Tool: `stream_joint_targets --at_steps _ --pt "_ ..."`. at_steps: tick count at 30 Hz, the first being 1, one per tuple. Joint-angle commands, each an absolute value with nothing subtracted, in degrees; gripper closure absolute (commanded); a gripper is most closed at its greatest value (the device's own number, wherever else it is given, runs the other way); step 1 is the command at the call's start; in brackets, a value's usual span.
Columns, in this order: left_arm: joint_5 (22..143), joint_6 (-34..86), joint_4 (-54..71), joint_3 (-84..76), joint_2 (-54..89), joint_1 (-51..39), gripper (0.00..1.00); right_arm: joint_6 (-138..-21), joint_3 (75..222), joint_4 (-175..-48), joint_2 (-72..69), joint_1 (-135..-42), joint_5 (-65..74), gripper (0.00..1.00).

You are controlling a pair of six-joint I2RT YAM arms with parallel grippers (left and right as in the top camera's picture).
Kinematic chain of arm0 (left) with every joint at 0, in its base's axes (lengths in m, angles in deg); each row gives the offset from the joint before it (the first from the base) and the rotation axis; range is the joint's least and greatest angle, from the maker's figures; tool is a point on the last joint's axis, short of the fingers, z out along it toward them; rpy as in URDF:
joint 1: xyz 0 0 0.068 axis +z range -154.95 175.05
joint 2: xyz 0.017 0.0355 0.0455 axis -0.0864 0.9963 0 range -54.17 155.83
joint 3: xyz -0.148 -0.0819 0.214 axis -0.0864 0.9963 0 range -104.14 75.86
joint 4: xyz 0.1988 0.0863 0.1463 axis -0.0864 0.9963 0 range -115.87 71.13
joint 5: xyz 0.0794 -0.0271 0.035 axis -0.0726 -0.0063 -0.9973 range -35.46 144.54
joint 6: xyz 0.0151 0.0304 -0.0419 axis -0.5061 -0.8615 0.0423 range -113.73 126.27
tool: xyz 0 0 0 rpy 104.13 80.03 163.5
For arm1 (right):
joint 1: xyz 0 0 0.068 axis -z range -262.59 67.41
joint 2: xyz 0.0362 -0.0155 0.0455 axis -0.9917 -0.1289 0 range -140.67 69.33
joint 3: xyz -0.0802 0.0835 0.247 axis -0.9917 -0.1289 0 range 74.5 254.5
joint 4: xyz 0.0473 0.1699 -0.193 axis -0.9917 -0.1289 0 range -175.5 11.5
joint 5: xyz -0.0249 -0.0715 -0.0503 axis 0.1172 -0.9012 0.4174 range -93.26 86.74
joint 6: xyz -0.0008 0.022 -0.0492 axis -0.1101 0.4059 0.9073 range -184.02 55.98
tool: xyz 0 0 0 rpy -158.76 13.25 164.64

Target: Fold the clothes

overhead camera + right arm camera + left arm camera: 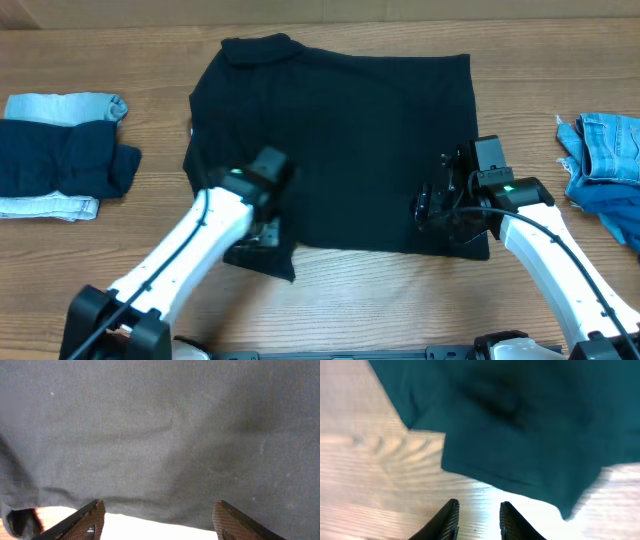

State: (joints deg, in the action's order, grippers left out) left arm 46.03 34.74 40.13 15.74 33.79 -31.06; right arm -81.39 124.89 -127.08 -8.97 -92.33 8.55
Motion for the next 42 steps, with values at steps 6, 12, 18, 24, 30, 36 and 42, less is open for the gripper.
stream_joint_targets --at_steps 6,12,18,24,30,36,42 --pt "60.34 37.62 26.71 28.55 33.66 -15.11 0.58 -81.06 124.7 -128.04 -9.19 -92.26 9.08 0.24" --pt "58.97 29.19 22.3 28.96 33.66 -11.09 0.36 -80.27 124.7 -127.73 -9.19 -92.26 9.03 0.24" --pt "65.04 14.15 19.08 33.2 33.66 -6.56 0.36 -80.27 124.7 -127.41 -9.19 -92.26 9.01 0.25" --pt "69.48 12.49 14.34 38.97 33.66 -6.41 0.55 -80.3 124.7 -127.25 -9.19 -92.26 9.01 0.25" --pt "72.72 14.0 15.41 37.11 33.14 -6.41 0.96 -80.3 124.7 -127.19 -9.19 -92.26 8.84 0.26" --pt "72.52 17.76 29.44 21.81 27.39 -6.34 0.96 -80.3 124.7 -127.16 -9.19 -92.26 8.79 0.26" --pt "71.95 21.45 28.37 11.5 27.04 -6.34 0.96 -81.52 124.67 -128.04 -9.52 -92.26 8.79 0.26"
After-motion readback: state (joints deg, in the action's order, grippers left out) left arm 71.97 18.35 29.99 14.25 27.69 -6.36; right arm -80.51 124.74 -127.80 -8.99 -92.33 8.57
